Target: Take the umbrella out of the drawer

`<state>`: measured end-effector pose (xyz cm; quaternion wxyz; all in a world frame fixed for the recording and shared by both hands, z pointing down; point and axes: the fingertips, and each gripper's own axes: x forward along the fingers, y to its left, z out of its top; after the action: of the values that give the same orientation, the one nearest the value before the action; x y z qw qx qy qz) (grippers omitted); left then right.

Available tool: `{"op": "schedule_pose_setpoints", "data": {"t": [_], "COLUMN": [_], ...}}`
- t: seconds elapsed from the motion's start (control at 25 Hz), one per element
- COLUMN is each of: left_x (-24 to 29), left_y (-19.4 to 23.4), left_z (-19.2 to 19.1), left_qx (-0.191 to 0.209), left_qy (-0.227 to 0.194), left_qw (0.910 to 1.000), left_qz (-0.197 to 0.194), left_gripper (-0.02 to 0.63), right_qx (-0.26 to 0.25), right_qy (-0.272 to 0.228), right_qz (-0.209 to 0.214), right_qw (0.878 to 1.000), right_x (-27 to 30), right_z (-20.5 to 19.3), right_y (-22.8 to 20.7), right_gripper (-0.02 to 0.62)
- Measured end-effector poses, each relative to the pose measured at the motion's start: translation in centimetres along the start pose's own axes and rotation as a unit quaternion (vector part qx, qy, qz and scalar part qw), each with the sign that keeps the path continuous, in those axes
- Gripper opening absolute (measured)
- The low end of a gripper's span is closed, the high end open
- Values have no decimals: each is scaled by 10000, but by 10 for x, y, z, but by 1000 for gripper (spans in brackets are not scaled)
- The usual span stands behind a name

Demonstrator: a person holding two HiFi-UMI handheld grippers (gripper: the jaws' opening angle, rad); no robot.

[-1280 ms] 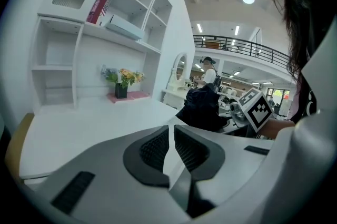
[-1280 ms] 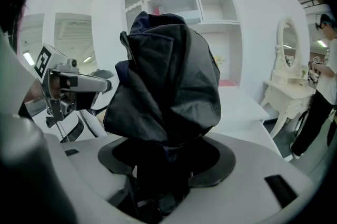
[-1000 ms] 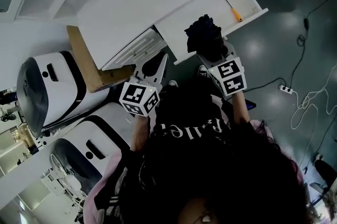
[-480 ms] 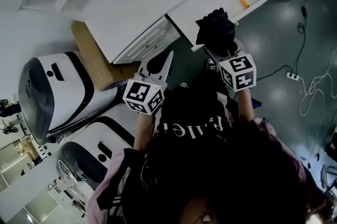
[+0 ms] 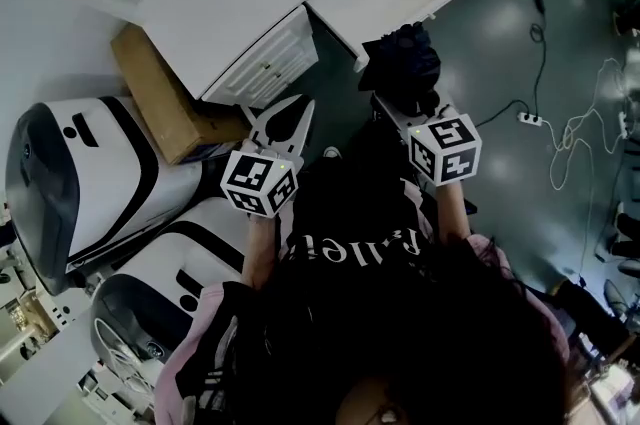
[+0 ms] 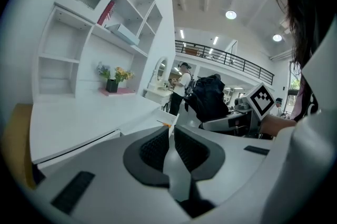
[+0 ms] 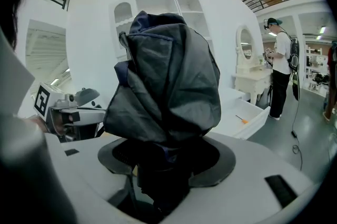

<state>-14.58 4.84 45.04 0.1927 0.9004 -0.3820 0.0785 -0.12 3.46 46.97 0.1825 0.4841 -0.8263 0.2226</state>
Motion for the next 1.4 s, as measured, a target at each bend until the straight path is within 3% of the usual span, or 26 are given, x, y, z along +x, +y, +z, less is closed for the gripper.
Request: {"op": "schedule_pose_setpoints", "data": {"t": [0.36, 0.72, 1.4], "left_x": [-24, -20, -19], "left_y": [-21, -43, -52], "left_z": [-8, 11, 13], "left_qx": [59, 309, 470], "left_qy": [-109, -254, -266], "left_qw": [9992, 9965, 9957], "left_qz": [-379, -733, -757], "left_gripper": [40, 40, 40], "right_qx": [250, 395, 501], "right_qy": [9, -118, -130], "right_qz": [-134, -258, -286], "right_qw": [9996, 9988, 9982], "right_x": [-31, -44, -47], "right_z": [-26, -27, -32], "right_y": [40, 42, 34], "right_gripper": [268, 268, 268]}}
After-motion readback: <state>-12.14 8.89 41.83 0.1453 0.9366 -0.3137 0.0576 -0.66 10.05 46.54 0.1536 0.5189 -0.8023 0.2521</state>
